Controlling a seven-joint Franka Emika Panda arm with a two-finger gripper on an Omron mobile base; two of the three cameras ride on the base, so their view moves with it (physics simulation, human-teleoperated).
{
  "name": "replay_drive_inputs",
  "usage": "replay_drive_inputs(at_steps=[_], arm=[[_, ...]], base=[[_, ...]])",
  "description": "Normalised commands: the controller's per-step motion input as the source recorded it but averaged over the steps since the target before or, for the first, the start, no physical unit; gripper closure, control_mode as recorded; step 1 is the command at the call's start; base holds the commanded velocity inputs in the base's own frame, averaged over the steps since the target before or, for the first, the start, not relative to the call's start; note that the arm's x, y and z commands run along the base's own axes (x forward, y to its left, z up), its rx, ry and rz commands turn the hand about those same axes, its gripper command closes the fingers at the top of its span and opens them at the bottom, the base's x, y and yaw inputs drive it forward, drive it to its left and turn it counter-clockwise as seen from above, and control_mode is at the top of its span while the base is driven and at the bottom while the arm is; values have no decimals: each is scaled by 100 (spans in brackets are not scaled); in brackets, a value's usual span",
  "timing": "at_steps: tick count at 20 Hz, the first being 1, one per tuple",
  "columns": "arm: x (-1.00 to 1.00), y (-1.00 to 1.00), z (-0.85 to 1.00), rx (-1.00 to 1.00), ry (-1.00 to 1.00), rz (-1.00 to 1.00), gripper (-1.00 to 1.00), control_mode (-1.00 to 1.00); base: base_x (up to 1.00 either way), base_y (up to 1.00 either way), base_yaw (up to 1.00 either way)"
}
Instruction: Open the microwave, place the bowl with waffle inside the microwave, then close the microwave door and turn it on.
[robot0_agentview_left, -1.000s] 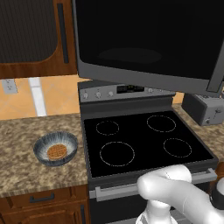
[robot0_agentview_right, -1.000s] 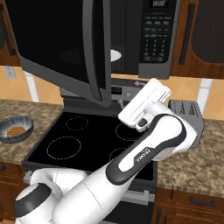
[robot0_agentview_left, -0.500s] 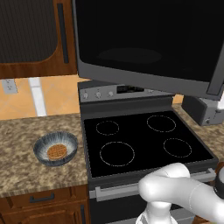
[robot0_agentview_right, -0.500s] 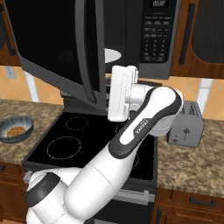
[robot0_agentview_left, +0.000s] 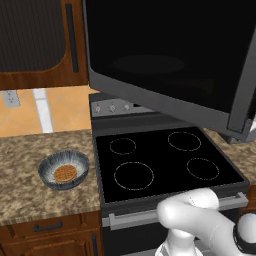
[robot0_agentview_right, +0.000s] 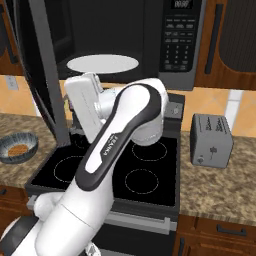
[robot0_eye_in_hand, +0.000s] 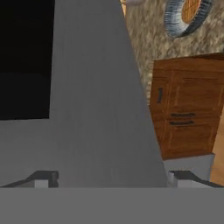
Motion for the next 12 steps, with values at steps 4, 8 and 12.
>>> replay_drive_inputs(at_steps=[4, 8, 12], arm=[[-90, 100, -2, -4, -27, 0, -100, -100], [-12, 100, -17, -3, -18, -13, -100, -100], [6, 100, -28, -7, -14, -16, -100, -100]], base=[[0, 0, 0], [0, 0, 0], [0, 0, 0]])
